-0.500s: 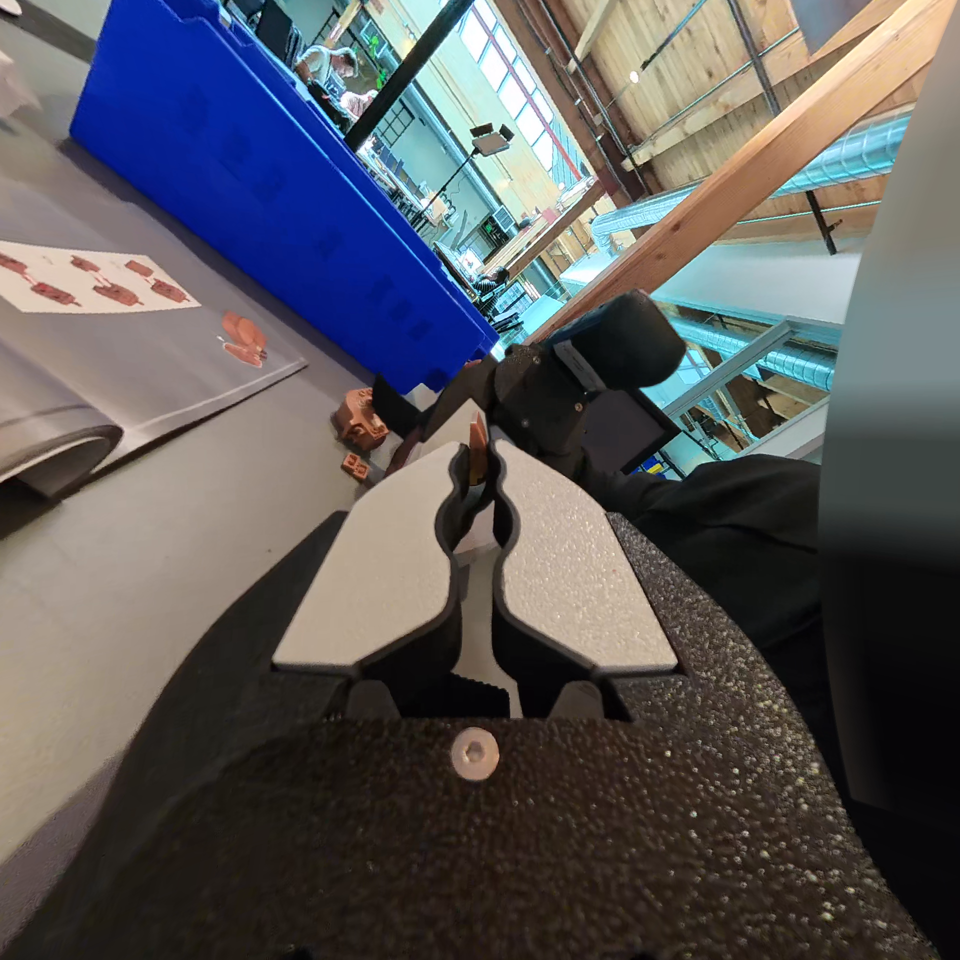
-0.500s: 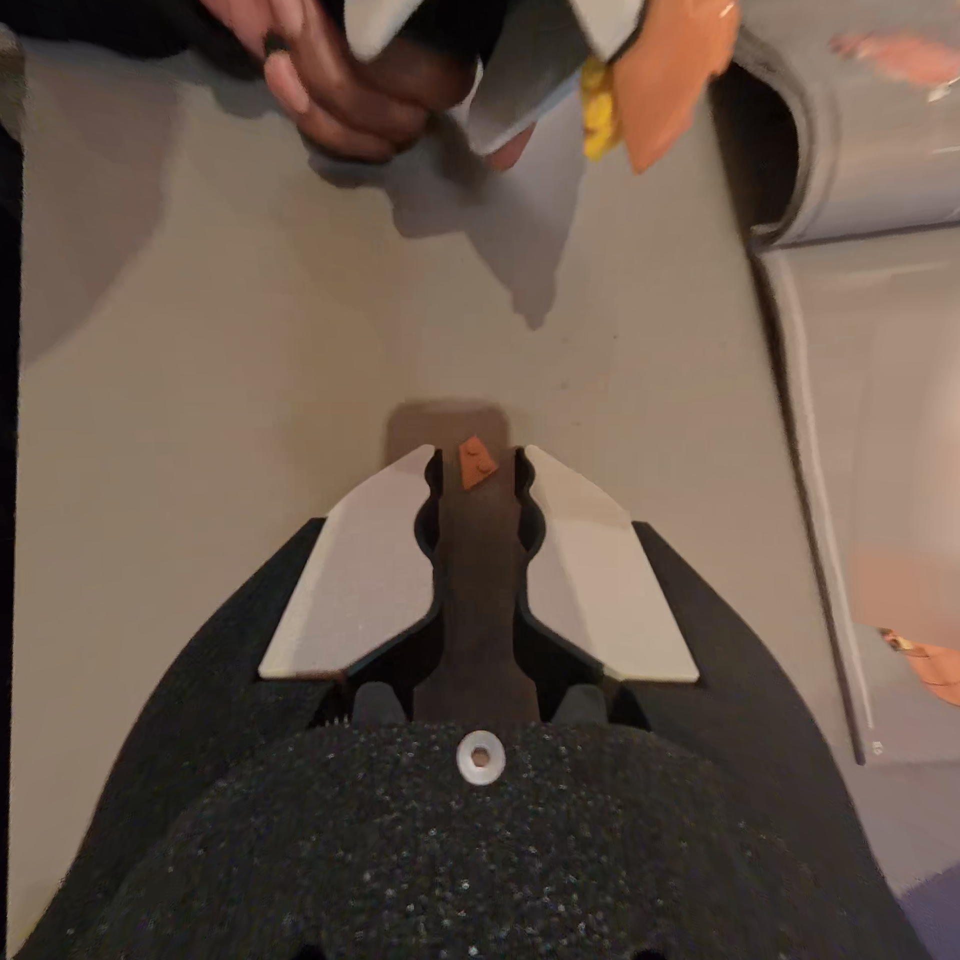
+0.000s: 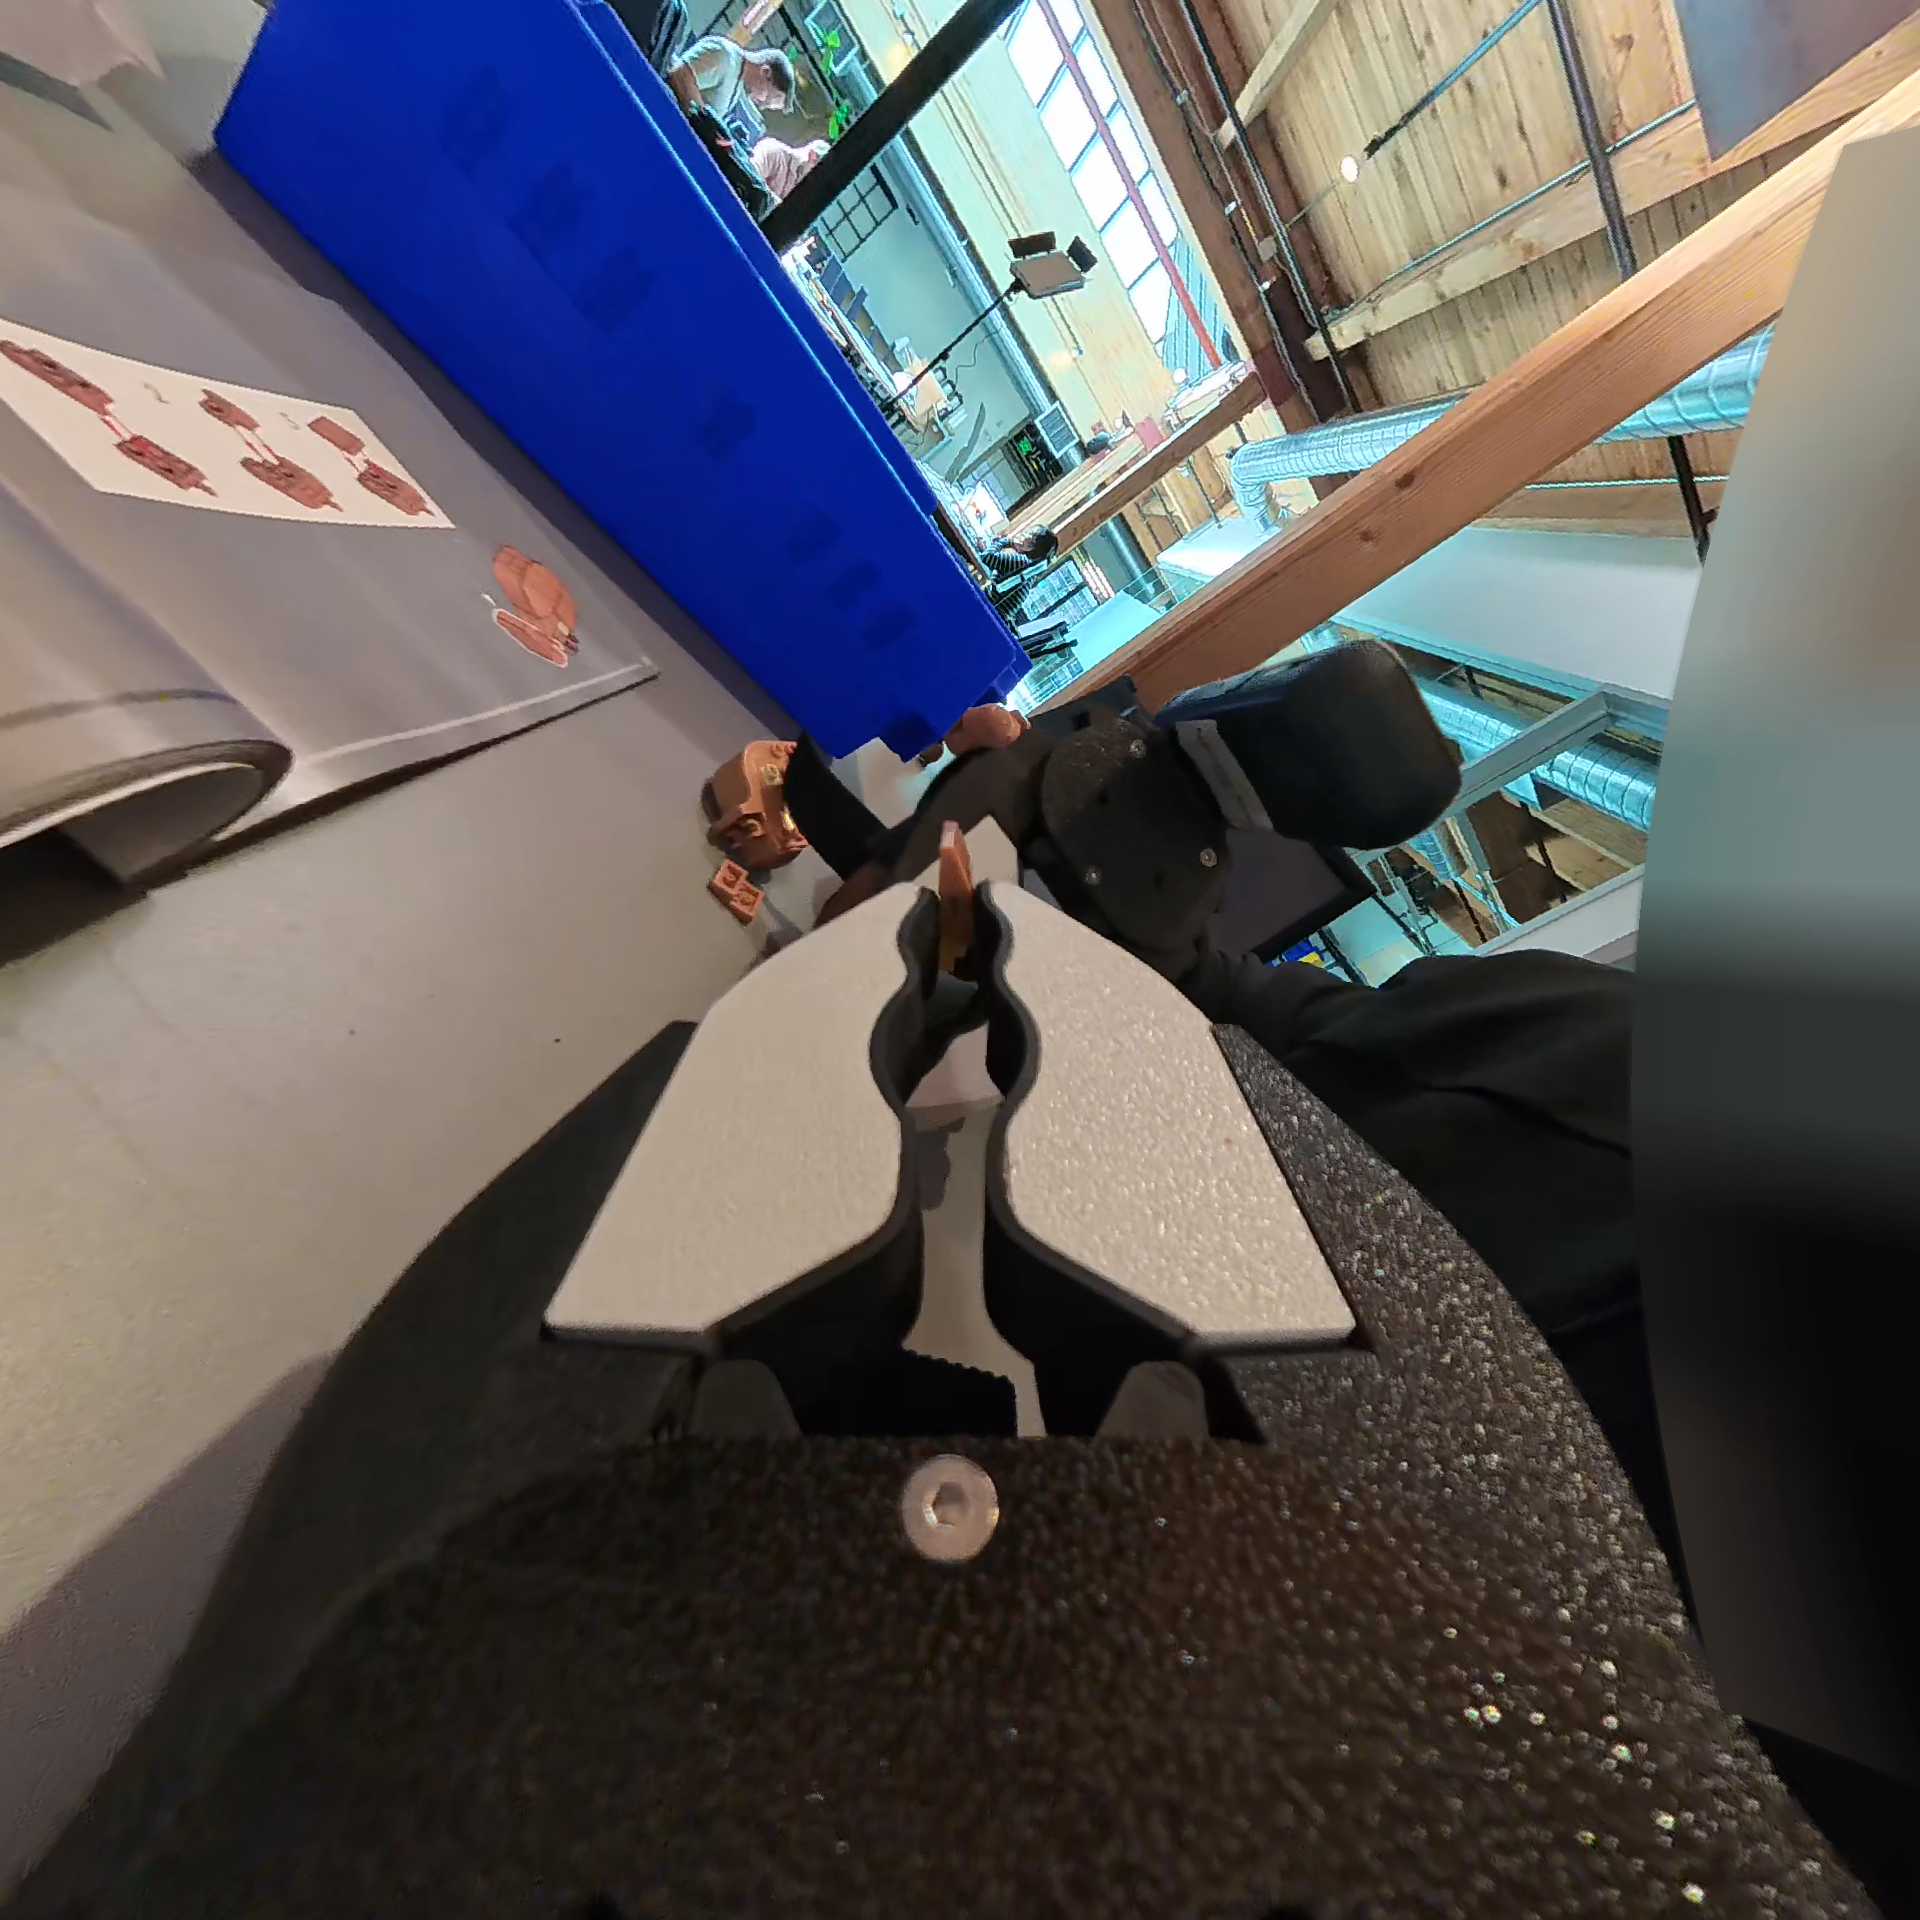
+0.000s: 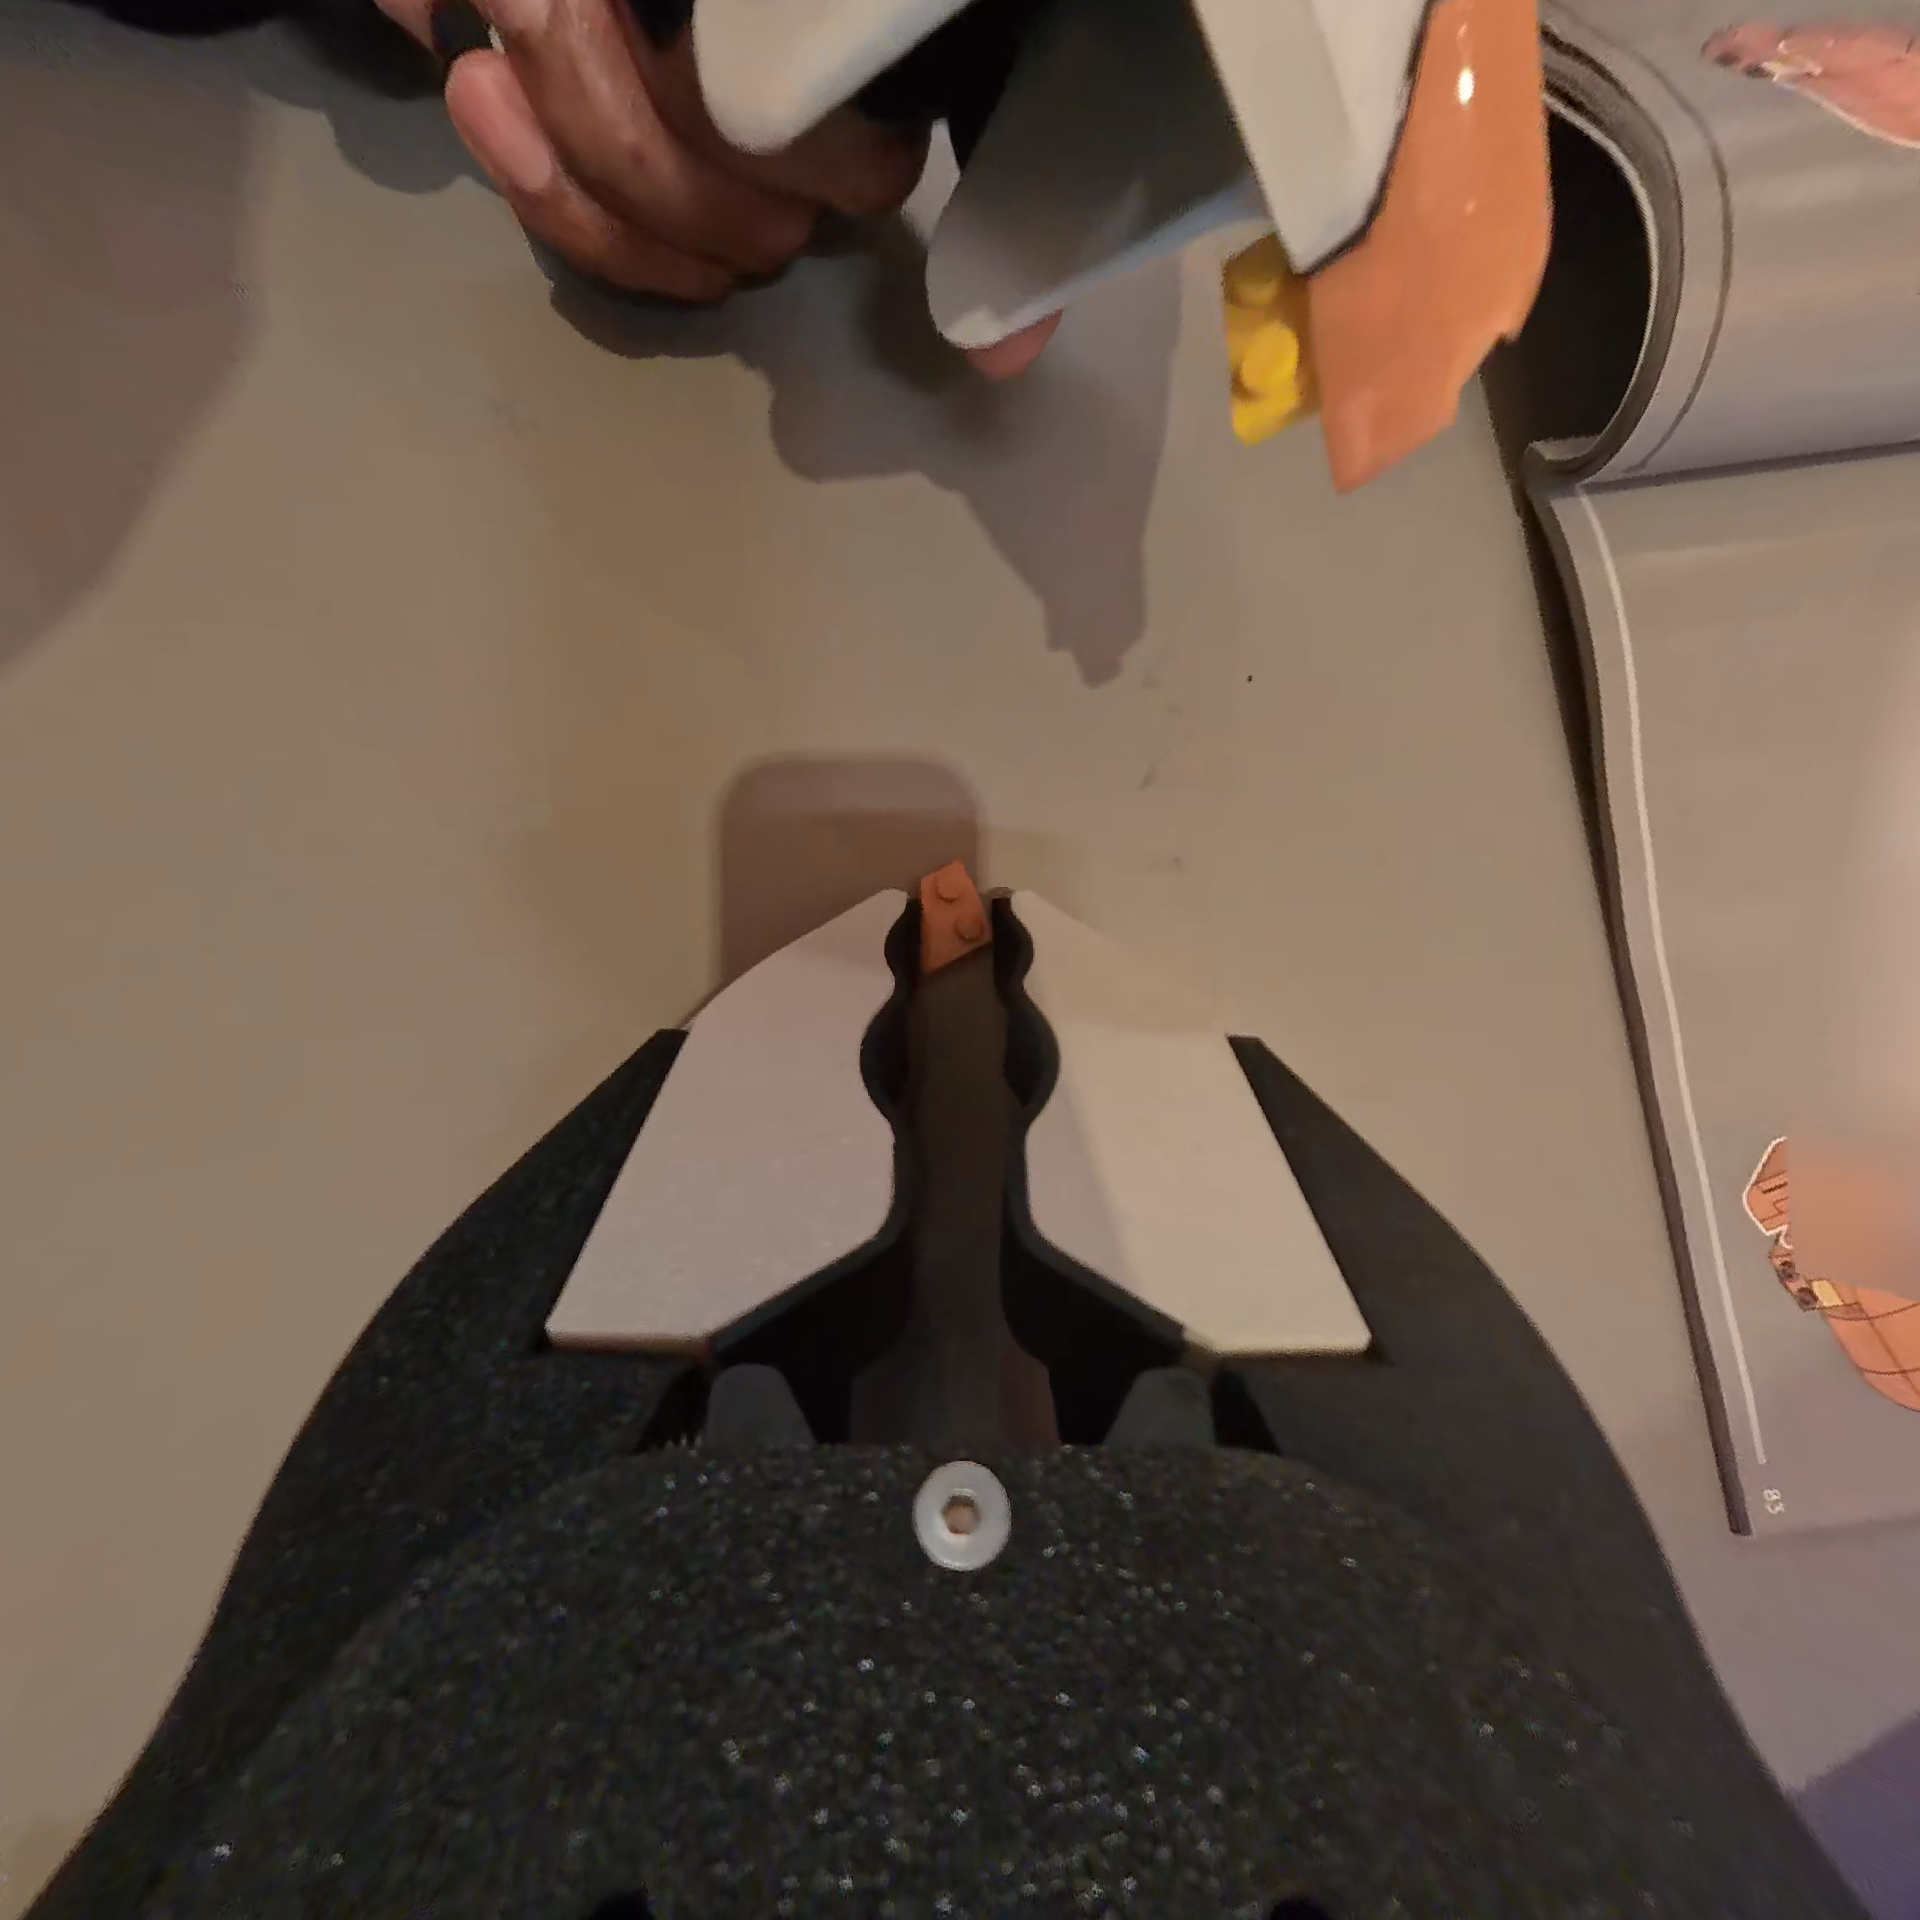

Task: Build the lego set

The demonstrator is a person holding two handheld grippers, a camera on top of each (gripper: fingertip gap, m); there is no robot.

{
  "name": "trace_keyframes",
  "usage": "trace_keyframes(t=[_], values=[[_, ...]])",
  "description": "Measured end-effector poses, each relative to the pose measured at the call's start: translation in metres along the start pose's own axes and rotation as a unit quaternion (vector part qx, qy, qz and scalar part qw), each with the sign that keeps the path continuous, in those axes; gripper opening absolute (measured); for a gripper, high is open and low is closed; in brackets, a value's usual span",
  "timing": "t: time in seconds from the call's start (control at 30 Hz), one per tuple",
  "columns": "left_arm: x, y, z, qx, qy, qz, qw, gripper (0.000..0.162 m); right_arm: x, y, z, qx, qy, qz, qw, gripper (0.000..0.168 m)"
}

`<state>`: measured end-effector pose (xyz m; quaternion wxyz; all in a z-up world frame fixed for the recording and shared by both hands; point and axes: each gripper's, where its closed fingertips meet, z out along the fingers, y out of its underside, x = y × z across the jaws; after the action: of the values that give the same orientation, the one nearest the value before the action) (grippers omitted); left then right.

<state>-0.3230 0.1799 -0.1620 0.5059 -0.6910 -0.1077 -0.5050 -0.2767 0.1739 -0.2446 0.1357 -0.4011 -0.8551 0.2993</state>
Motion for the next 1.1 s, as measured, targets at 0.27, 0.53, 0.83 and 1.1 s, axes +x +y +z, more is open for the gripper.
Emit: trace_keyframes(t=[0.27, 0.53, 0.83, 1.1], values=[[-0.009, 0.0, -0.002, 0.006, -0.021, -0.025, 0.999, 0.006, 0.002, -0.033, -0.015, 0.094, 0.002, 0.037, 0.995, 0.013], [-0.013, 0.001, -0.001, 0.007, -0.033, -0.038, 0.999, 0.006, 0.003, -0.035, -0.014, 0.098, 0.005, 0.039, 0.994, 0.013], [-0.015, 0.001, -0.001, 0.008, -0.038, -0.04, 0.998, 0.006, 0.003, -0.036, -0.016, 0.105, 0.008, 0.042, 0.994, 0.012], [-0.028, 0.011, 0.003, -0.012, -0.085, -0.069, 0.994, 0.006, 0.008, -0.044, -0.028, 0.134, 0.015, 0.054, 0.989, 0.012]])
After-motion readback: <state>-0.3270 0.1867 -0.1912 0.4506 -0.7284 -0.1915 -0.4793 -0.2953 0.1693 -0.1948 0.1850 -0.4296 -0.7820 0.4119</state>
